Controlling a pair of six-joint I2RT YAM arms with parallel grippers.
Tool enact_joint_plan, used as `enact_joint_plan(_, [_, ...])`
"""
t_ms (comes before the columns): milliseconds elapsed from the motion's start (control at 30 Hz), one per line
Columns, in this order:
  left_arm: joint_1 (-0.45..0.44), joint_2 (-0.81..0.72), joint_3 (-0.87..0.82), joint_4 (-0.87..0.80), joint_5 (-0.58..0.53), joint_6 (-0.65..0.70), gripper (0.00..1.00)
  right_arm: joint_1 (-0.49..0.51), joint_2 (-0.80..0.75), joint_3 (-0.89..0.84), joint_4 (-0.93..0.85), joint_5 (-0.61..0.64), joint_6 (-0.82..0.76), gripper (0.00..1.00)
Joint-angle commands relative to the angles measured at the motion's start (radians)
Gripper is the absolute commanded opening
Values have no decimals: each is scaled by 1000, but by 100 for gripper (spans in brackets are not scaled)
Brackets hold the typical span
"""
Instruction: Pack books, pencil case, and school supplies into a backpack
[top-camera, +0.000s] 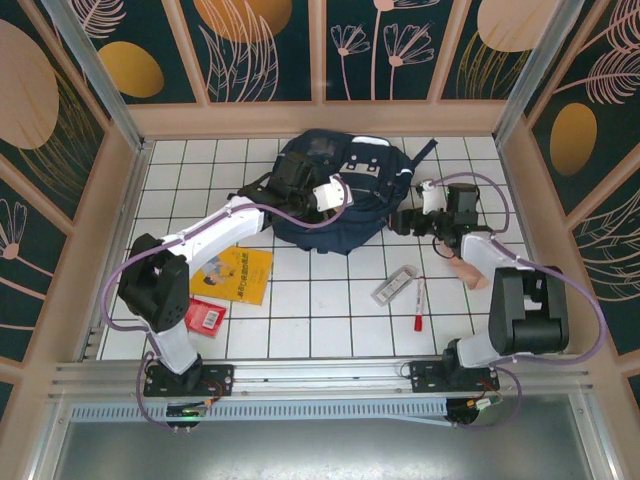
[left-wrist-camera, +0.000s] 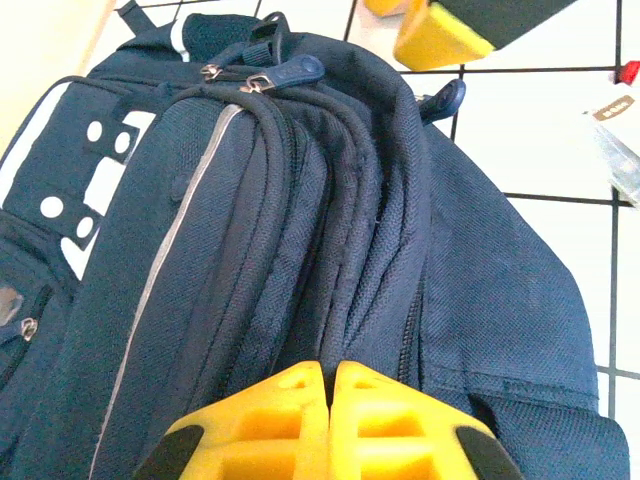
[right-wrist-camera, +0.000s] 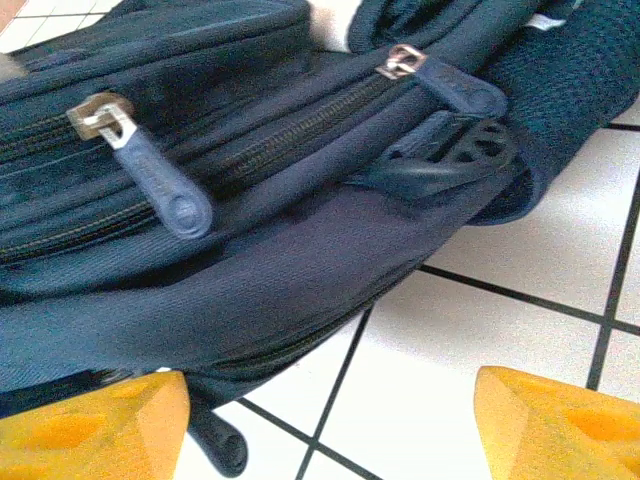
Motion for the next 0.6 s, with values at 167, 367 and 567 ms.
enact_joint_plan(167, [2, -86, 36, -35, 99, 34, 0, 24, 57, 46, -185, -231, -195, 54])
enact_joint_plan(367, [3, -79, 46, -46, 130, 23, 0, 26, 41, 34, -169, -237, -225, 61])
enact_joint_plan(567, [4, -60, 68, -61, 141, 27, 0, 41, 11, 15, -200, -250, -295, 65])
